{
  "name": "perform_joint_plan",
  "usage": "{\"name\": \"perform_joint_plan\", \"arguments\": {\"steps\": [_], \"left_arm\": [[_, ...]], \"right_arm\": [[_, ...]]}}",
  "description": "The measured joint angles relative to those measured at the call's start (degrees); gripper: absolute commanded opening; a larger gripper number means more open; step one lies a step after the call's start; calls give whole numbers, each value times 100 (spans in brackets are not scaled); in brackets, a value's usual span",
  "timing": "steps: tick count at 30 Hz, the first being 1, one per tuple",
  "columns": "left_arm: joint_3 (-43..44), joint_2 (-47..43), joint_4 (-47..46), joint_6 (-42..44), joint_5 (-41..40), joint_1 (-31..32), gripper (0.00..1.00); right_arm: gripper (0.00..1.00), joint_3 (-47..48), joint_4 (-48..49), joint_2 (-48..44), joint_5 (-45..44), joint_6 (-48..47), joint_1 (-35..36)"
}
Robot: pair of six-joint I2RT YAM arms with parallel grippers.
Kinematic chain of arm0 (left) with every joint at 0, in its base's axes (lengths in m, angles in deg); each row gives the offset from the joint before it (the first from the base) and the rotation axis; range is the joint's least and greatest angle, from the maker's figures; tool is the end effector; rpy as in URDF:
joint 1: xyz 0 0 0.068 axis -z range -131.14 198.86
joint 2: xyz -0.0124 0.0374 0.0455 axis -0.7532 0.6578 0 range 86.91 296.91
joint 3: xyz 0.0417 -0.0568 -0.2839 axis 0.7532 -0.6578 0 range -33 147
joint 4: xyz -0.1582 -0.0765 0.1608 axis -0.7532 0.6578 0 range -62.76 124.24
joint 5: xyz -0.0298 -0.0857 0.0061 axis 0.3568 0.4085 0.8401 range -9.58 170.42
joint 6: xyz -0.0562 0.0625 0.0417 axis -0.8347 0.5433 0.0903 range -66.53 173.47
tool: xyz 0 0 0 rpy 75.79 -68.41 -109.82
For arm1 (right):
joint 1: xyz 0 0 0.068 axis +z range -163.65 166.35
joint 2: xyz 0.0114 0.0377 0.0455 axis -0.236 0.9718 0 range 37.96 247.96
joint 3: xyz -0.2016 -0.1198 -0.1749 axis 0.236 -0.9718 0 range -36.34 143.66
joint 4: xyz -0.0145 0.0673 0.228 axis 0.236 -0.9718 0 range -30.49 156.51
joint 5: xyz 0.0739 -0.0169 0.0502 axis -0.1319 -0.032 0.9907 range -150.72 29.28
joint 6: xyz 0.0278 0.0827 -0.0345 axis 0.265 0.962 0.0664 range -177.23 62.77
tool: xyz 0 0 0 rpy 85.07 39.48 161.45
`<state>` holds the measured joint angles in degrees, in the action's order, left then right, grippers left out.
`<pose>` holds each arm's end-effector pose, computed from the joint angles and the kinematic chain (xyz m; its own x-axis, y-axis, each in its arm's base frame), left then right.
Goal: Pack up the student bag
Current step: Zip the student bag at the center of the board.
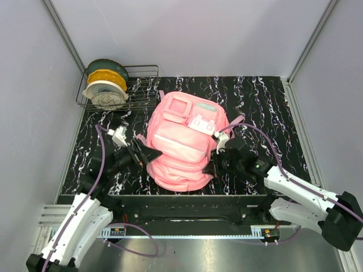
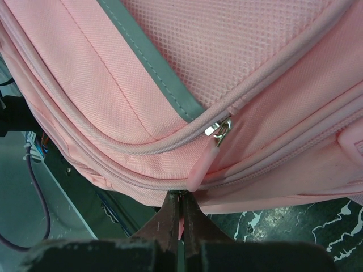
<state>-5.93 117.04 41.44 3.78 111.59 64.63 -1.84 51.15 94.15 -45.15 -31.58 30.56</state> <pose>0.1198 -0.0793 0.2610 -0.7247 -0.4734 -0.5007 0.2403 0.5074 -0.8275 0.1365 0.1645 0.2305 -0.7464 -0.1443 -0.6496 -0.5570 0.6697 0.4912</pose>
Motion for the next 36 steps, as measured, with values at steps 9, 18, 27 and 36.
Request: {"name": "perform_joint_plan", "arguments": {"steps": [9,18,27,36], "left_arm": [[-208,-407,874,-354,-2022,1259,99],[-400,4,640,-658,-2479,1449,98],[-704,396,-221,-933,-2485,1576,0],[-525,286,81,-396,-1517,573,0]], "right_arm": [[0,66,-168,127,-125,39,0],[0,118,-164,70,-208,92,0],[0,118,-168,-11,-264,72,-2],[0,138,-313,-114,-909,33,11]]}}
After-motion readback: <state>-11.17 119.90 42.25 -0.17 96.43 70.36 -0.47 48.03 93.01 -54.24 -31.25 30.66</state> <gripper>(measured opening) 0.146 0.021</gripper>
